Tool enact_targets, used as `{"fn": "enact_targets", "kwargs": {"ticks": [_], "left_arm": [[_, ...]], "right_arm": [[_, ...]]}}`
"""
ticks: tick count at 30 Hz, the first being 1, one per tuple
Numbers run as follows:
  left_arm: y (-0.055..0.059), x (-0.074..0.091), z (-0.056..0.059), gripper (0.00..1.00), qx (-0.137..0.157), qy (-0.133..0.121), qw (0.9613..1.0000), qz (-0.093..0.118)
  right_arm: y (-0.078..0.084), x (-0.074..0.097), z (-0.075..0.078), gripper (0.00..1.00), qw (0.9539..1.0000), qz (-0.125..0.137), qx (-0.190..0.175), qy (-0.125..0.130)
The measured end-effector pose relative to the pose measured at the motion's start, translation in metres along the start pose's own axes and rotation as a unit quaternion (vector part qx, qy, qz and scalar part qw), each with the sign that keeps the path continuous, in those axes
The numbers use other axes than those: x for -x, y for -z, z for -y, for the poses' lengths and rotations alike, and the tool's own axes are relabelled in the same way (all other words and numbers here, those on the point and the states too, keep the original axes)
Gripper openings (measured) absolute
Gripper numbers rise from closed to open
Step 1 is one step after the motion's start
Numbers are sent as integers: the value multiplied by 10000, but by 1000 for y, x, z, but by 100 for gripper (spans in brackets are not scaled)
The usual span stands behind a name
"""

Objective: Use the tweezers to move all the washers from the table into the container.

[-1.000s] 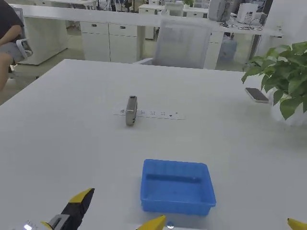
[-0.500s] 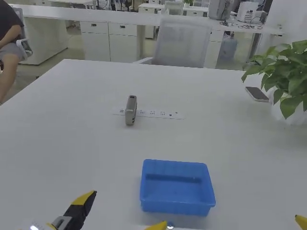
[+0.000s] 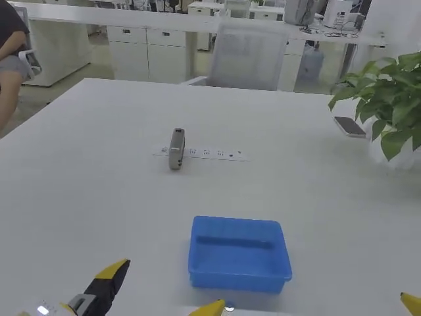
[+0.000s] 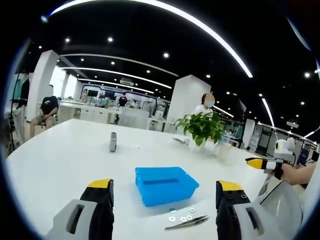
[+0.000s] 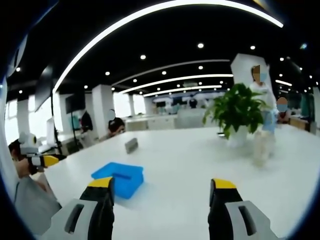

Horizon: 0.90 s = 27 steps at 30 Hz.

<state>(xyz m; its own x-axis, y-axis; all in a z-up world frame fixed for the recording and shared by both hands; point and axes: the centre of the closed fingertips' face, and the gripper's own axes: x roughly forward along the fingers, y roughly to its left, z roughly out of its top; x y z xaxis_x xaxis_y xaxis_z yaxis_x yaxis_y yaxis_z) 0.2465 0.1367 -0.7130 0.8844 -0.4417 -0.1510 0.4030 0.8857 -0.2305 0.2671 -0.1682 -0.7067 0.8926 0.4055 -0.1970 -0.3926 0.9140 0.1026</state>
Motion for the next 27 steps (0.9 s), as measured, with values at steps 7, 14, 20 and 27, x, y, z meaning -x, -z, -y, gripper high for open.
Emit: {"fn": "enact_targets", "kwargs": {"ticks": [7, 14, 20, 27], "left_arm": [[0, -2, 7, 86, 37, 97, 9999, 25], [3, -4, 10, 85, -14, 154, 9999, -77], [5, -4, 10, 85, 26, 196, 9997, -109], [10, -6, 16, 81, 68, 366, 9989, -301]], "right_arm": [[3, 0, 3, 76, 10000, -81, 6, -6], [6, 1, 11, 76, 10000, -83, 40, 24], [8, 1, 15, 75, 9998, -126, 127, 62], [18, 1, 16, 69, 9985, -411, 349, 60]]}}
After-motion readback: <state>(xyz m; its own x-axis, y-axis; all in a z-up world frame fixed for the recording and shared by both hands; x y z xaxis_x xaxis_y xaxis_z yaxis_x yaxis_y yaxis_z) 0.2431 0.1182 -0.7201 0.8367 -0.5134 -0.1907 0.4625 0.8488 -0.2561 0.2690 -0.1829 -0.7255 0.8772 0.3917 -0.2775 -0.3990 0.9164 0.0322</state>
